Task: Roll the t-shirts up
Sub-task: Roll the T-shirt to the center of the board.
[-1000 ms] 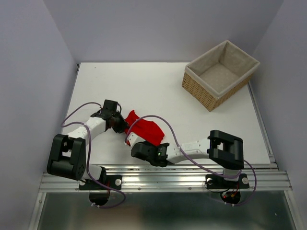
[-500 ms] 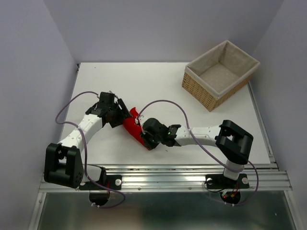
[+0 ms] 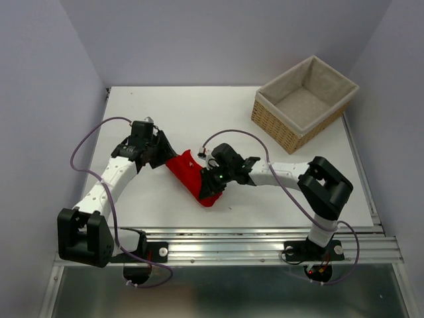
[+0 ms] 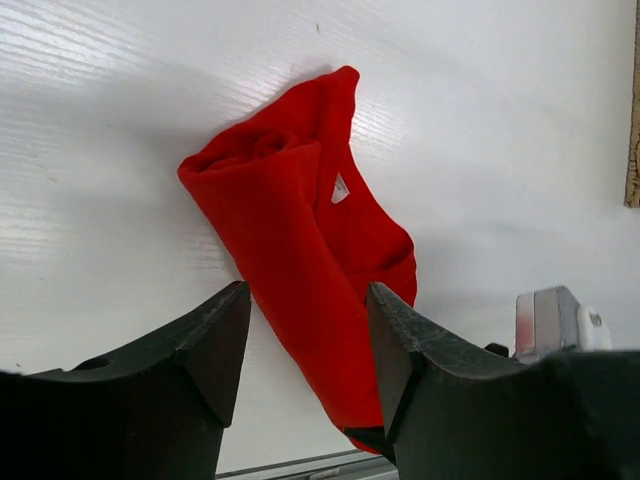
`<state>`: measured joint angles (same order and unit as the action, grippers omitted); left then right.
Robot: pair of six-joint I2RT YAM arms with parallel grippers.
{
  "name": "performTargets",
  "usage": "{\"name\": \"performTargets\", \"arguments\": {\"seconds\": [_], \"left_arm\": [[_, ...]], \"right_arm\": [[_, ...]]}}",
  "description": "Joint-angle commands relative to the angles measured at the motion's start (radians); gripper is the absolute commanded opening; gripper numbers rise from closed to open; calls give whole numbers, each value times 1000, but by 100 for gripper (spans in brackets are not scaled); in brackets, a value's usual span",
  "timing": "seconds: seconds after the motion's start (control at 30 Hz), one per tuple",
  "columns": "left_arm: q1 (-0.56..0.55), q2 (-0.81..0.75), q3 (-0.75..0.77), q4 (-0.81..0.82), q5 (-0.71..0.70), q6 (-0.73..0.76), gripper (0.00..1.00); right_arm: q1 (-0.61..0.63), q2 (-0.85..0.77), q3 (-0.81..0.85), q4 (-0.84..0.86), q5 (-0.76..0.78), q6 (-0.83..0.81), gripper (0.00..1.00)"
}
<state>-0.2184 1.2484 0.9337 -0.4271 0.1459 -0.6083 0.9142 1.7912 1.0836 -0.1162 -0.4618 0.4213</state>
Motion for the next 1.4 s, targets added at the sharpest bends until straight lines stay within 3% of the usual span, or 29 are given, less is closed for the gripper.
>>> {"name": "performTargets", "arguments": {"seconds": [0.0,0.2,0.3,0.33,1.17,1.3,1.37], "left_arm": [[2,-43,-18,14,44,44,58],[-6,-44,-65,63,106,61,31],[-12,-17,-84,79,123,64,2],[-13,-9,-87,80,126,64,0],[-19,286,-7,198,130,82,0],[-19,327,5,212,135,84,0],[-19,353,14,215,135,93,0]], "right_arm": [[-44,19,-4,108,-227,124,1],[-87,68,-33,211,-336,200,1],[-98,94,-47,236,-357,221,1],[-98,99,-50,239,-363,226,1],[-147,102,-137,311,-336,272,1],[-156,83,-154,299,-304,261,12],[-156,71,-163,280,-282,251,23]]}}
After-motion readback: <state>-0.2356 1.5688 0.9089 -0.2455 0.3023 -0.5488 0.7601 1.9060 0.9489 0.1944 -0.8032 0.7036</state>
